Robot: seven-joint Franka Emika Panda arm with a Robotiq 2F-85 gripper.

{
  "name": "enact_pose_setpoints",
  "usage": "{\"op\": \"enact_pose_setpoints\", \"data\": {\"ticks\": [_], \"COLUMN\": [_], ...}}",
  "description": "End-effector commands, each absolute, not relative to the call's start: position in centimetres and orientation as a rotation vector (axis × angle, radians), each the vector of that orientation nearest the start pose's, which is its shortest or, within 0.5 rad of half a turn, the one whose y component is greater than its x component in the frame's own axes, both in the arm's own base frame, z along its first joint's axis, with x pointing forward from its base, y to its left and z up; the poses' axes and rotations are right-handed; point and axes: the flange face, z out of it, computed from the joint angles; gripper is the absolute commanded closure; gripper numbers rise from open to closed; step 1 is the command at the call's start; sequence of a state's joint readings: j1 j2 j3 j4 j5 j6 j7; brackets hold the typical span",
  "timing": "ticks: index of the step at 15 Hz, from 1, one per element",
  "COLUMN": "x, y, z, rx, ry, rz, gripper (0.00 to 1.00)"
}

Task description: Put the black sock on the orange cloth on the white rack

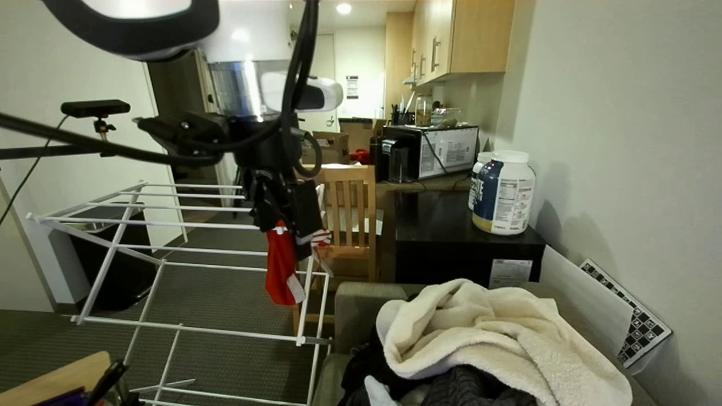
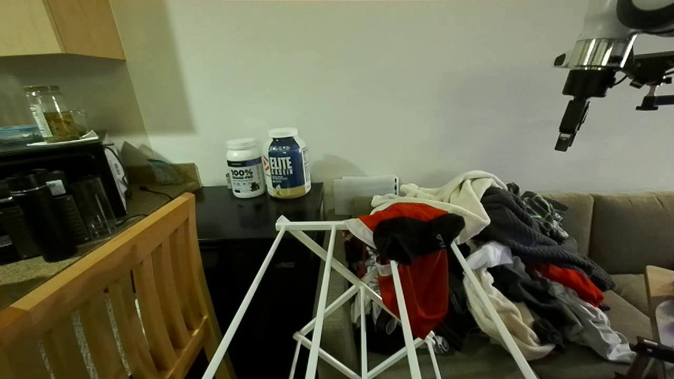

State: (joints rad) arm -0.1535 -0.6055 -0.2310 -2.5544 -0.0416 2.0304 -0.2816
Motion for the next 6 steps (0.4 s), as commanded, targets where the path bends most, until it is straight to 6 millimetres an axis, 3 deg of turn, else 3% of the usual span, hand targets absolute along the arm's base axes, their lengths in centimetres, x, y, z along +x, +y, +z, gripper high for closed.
{"op": "enact_pose_setpoints", "data": {"ticks": [1,6], "x": [34.31,34.22], "y": [-14.62,-14.67], "z": [46.89,46.91], "rx": [-3.067,-3.066], "ry": [0.077,0.077], "rz": [-0.146,-0.149], "gripper": [0.00,0.00]}}
